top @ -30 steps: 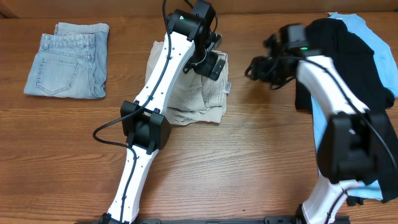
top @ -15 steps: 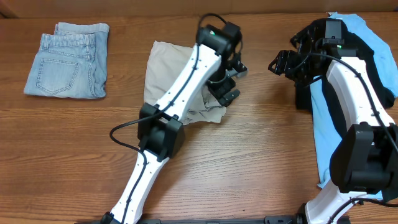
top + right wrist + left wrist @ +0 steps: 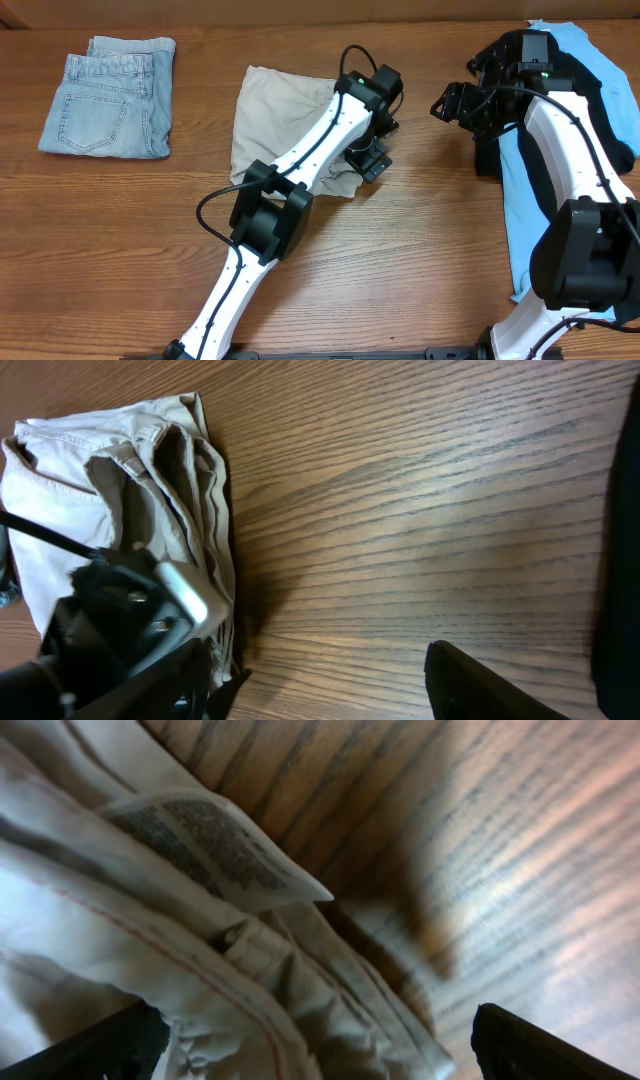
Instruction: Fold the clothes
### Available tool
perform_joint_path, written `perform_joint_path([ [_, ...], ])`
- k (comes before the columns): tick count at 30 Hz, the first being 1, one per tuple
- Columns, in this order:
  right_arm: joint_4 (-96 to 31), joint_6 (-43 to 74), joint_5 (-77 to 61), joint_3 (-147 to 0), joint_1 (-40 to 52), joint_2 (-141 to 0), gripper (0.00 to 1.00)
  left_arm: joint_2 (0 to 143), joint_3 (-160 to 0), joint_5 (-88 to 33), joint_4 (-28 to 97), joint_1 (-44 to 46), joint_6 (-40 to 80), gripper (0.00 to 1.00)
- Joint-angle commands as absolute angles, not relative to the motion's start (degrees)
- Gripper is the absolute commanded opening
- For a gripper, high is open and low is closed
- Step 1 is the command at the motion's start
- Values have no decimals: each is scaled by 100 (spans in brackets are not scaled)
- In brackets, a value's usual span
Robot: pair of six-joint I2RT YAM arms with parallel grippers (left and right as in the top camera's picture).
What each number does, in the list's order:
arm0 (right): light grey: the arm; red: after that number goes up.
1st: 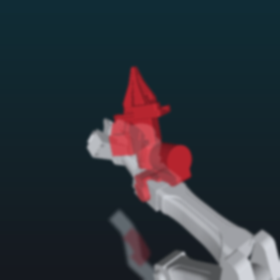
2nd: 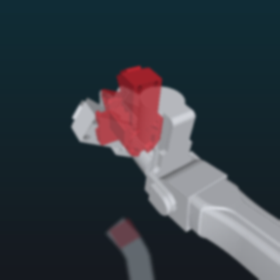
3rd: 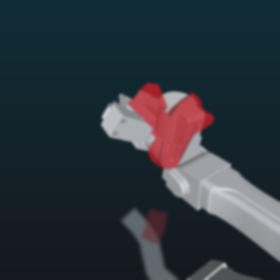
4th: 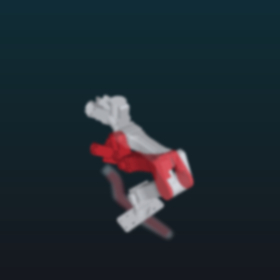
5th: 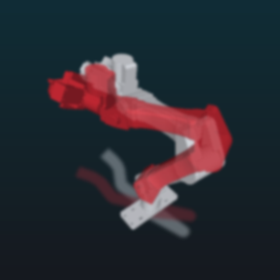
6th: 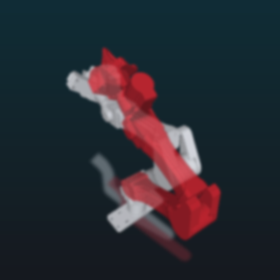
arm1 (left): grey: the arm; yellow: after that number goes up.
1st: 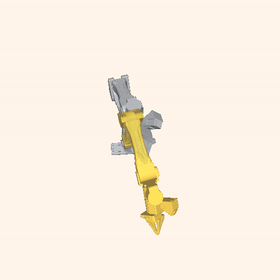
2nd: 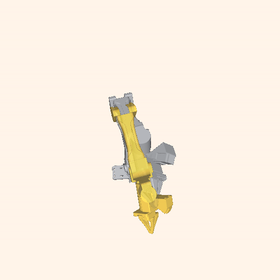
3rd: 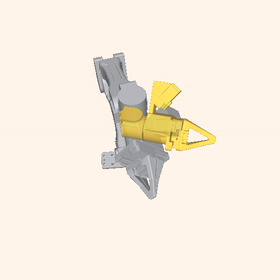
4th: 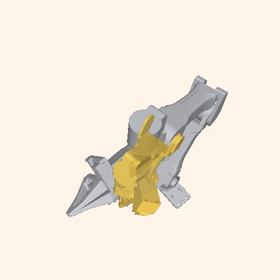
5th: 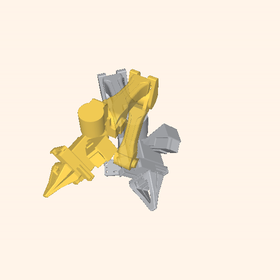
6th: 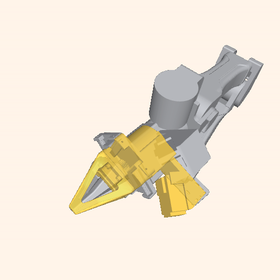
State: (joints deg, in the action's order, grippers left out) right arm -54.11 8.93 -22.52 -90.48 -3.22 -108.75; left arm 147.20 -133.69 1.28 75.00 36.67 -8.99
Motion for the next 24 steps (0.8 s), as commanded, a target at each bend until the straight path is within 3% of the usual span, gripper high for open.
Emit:
perform_joint_path([
  [1, -5435, 847, -2257, -9098, -303, -10866, 73, 14667, -13019, 364, 7271, 3837, -613, 100],
  [3, -5454, 849, -2231, -9098, -303, -10866, 73, 14667, -12945, 454, 7255, 3863, -613, 99],
  [5, -5461, 849, -2130, -9098, -303, -10866, 73, 14669, -12925, 451, 7253, 3870, -611, 91],
  [8, -5470, 849, -2106, -9098, -303, -10866, 73, 14674, -12877, 449, 7135, 3870, -617, 43],
  [10, -5502, 849, -2106, -9098, -303, -10866, 73, 14691, -12792, 449, 6971, 3870, -617, 42],
  [13, -5544, 849, -2104, -9098, -303, -10866, 73, 14691, -12516, 451, 6716, 3870, -615, 55],
  [16, -5551, 849, -2104, -9098, -303, -10866, 73, 14691, -12202, 513, 6578, 3870, -617, 55],
  [18, -5551, 849, -2104, -9098, -303, -10866, 73, 14691, -12110, 602, 6545, 3870, -615, 47],
  [23, -5599, 849, -2104, -9098, -303, -10866, 73, 14689, -12256, 829, 6545, 3841, -534, 5],
  [24, -5618, 847, -2104, -9098, -303, -10866, 73, 14689, -12337, 952, 6604, 3817, -419, 4],
])
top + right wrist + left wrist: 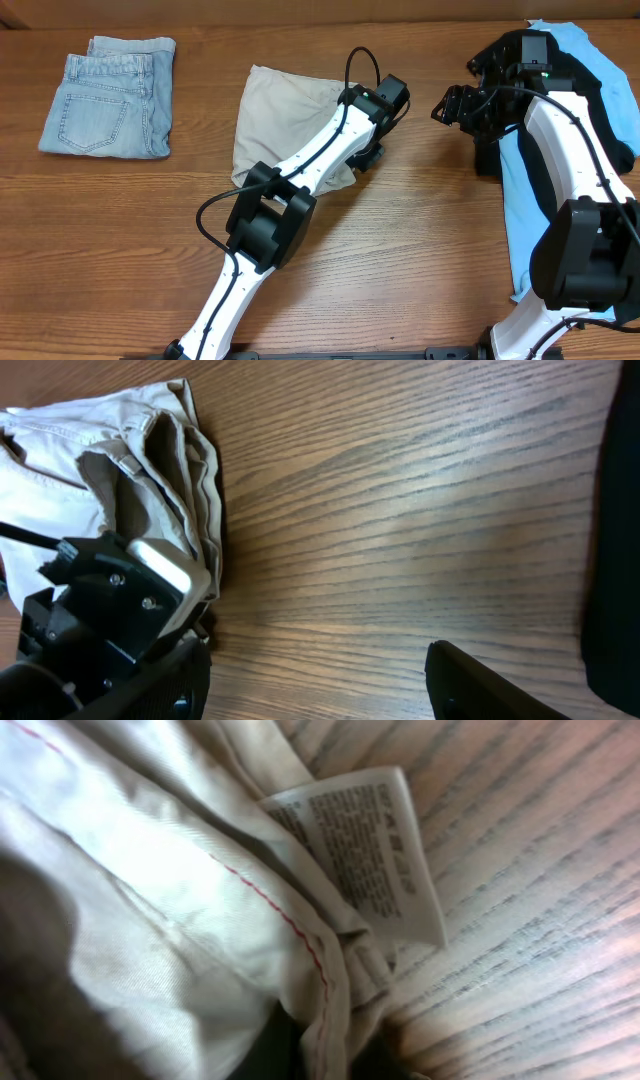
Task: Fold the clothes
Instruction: 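Lift the folded shorts with the left gripper and carry them left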
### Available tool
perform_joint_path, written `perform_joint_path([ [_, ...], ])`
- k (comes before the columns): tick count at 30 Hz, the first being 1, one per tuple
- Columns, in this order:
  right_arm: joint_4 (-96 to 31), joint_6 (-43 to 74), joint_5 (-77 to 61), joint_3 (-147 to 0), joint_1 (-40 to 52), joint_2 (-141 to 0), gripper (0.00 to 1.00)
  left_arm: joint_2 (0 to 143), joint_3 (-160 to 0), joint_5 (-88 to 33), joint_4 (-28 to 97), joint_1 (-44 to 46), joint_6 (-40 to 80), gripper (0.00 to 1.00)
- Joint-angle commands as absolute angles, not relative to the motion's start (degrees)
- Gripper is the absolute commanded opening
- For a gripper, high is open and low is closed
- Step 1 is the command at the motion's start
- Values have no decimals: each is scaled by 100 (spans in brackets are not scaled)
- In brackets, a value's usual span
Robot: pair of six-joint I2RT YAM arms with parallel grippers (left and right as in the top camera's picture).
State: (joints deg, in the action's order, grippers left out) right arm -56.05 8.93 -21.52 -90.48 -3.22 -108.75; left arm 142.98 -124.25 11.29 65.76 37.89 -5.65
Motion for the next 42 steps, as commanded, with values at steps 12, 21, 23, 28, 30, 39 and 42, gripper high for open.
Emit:
perform_joint_path([
  [12, -5717, 851, -2108, -9098, -301, -10866, 73, 14682, -15292, 1243, 8429, 2945, -126, 4],
  [21, -5712, 851, -2108, -9098, -303, -10866, 73, 14682, -16894, 1240, 9131, 2259, -128, 4],
  [23, -5710, 851, -2108, -9098, -301, -10866, 73, 14680, -17056, 1243, 9185, 2169, -128, 4],
  [28, -5712, 849, -2106, -9098, -303, -10866, 73, 14630, -17452, 1219, 9301, 1942, -34, 4],
  [30, -5712, 849, -2108, -9098, -303, -10866, 73, 14604, -17644, 1219, 9319, 1813, 27, 4],
  [39, -5717, 849, -2106, -9098, -303, -10866, 73, 14571, -17952, 1216, 9319, 1046, -255, 4],
  [42, -5717, 849, -2108, -9098, -303, -10866, 73, 14571, -17946, 1194, 9251, 740, -733, 4],
])
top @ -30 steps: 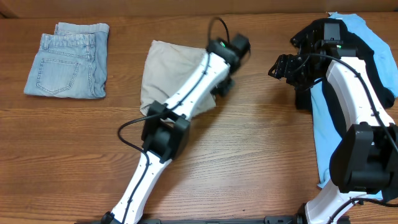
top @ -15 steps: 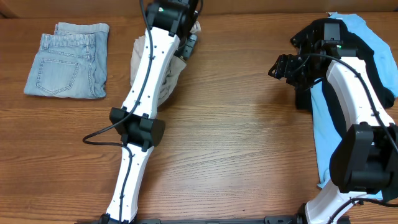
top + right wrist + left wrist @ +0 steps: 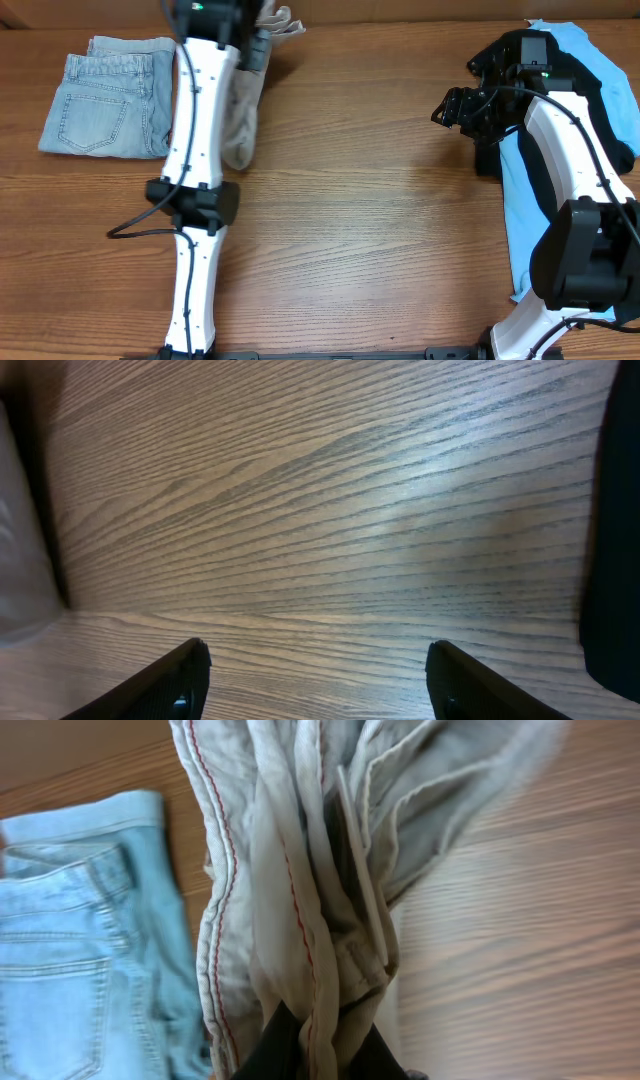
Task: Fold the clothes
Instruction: 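Lift the folded shorts with the left gripper and carry them left, then lower the shorts onto the folded jeans with the left gripper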
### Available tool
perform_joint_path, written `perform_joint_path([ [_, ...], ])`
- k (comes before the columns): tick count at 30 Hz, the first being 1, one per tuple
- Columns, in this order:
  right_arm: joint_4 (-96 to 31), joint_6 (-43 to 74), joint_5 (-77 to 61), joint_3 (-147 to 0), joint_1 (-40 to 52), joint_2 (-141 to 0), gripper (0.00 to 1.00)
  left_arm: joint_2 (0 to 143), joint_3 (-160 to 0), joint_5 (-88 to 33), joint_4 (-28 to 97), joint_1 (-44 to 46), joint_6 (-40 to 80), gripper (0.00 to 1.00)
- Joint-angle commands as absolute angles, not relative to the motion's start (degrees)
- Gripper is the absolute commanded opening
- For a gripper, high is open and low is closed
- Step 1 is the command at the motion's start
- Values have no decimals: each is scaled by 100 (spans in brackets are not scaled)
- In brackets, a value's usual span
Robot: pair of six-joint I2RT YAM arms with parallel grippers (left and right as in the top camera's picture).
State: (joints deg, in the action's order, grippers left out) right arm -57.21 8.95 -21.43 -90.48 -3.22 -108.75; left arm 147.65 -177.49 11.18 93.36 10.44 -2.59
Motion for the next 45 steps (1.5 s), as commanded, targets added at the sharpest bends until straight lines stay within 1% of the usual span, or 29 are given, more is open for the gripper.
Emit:
perform_joint_path([
  [1, -5714, 851, -2108, -9098, -301, -10866, 73, 14571, -17946, 1197, 9209, 644, -910, 4],
  [4, -5717, 854, -2110, -9098, -301, -10866, 73, 14571, -17946, 1197, 9043, 338, -1304, 4],
  [9, -5760, 854, -2110, -9098, -303, -10866, 73, 14571, -17946, 1074, 8807, -224, -1594, 4],
  [11, -5760, 856, -2110, -9098, -301, -10866, 73, 14571, -17946, 738, 8705, -462, -1656, 4],
  [15, -5754, 858, -2110, -9098, -301, -10866, 73, 14514, -17952, -416, 8479, -814, -1614, 4],
  [22, -5756, 878, -2110, -9098, -301, -10866, 73, 13939, -17952, -1004, 8274, -873, -1420, 4],
  [27, -5763, 878, -2110, -9098, -301, -10866, 73, 13268, -17952, -913, 8180, -941, -1514, 4],
  [32, -5815, 878, -2110, -9098, -301, -10866, 73, 12864, -17952, 152, 8020, -1135, -1699, 4],
  [35, -5843, 884, -2112, -9098, -296, -10866, 73, 12877, -17935, 604, 7920, -1304, -2200, 4],
  [38, -5867, 897, -2134, -9098, -290, -10866, 73, 12978, -17889, 611, 7850, -1518, -2692, 4],
  [45, -5867, 897, -2134, -9098, -285, -10866, 73, 13413, -17570, 593, 7175, -2060, -2882, 4],
])
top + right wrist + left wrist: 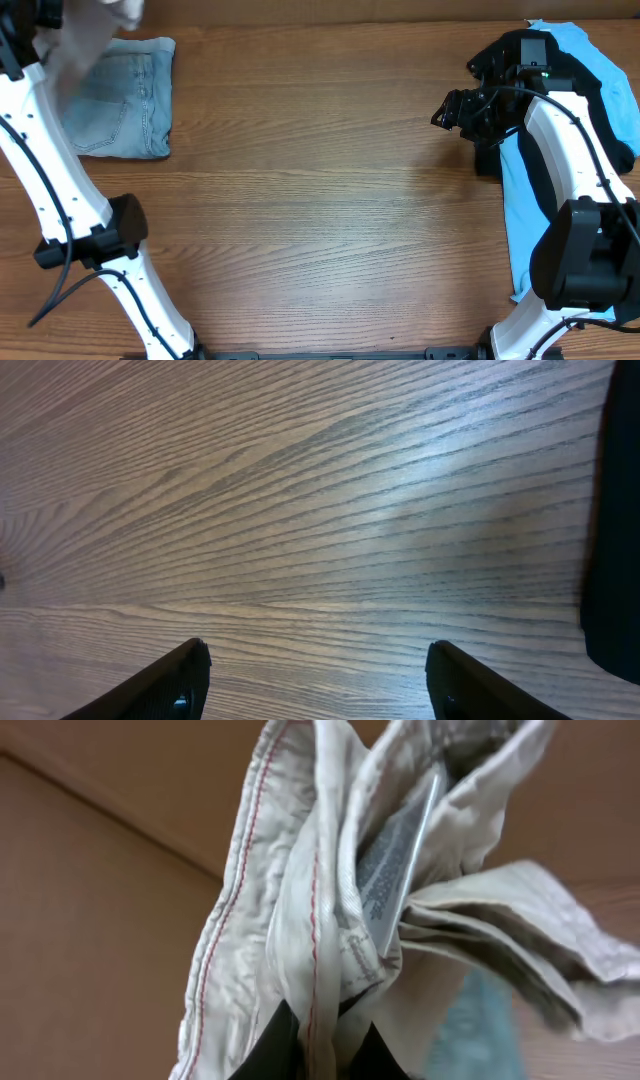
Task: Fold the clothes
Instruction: 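Lower the shorts onto the folded jeans with the left gripper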
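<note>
The beige shorts (pixel 330 900) hang bunched from my left gripper (pixel 312 1055), which is shut on their seam; in the overhead view the cloth (pixel 88 30) is held up at the far left corner, over the folded jeans (pixel 120 100). A white label (pixel 395 860) shows among the folds. My right gripper (pixel 315 680) is open over bare wood, with nothing between its fingers (pixel 170 680); overhead it (pixel 450 108) sits at the right, next to a light blue garment (pixel 520 190) and a black garment (pixel 560 130).
The wooden table (pixel 330 200) runs between the two arms. The left arm (pixel 60 200) stretches along the table's left edge. A dark cloth edge (pixel 610 560) shows at the right of the right wrist view.
My left gripper, still shut on the beige shorts, has moved further left, from the back centre-left to the far left corner above the jeans. The right arm has not moved.
The beige shorts lay on the middle of the table with my left gripper open at their right edge. Then the gripper was shut on that edge. Later it held them bunched beside the jeans, and now over the jeans. The right gripper stayed open throughout.
</note>
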### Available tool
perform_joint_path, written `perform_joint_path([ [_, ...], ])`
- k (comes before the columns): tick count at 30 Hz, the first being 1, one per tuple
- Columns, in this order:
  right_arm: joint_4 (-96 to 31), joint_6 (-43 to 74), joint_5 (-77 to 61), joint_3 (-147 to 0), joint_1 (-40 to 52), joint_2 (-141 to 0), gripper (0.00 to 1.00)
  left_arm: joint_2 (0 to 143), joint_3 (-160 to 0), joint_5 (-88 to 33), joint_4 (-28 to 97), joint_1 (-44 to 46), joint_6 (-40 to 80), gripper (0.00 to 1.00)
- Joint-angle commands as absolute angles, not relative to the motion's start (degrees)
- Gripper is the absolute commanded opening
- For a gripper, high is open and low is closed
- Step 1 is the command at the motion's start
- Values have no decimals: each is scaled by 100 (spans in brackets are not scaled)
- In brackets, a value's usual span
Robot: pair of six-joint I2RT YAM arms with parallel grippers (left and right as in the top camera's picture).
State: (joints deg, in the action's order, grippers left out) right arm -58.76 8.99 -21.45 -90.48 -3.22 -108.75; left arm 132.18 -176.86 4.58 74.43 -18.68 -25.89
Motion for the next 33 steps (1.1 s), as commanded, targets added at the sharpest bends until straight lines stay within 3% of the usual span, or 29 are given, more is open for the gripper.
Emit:
perform_joint_path([
  [1, -5867, 897, -2132, -9098, -285, -10866, 73, 13489, -17498, 593, 7035, -2132, -2880, 4],
  [9, -5909, 897, -2132, -9098, -285, -10866, 73, 13963, -16990, 598, 5686, -2558, -2539, 4],
  [15, -5916, 897, -2132, -9098, -285, -10866, 73, 14038, -16872, 565, 5461, -2633, -2355, 4],
  [33, -5964, 895, -2130, -9098, -285, -10866, 73, 14962, -16612, -368, 6932, -2091, -2574, 5],
])
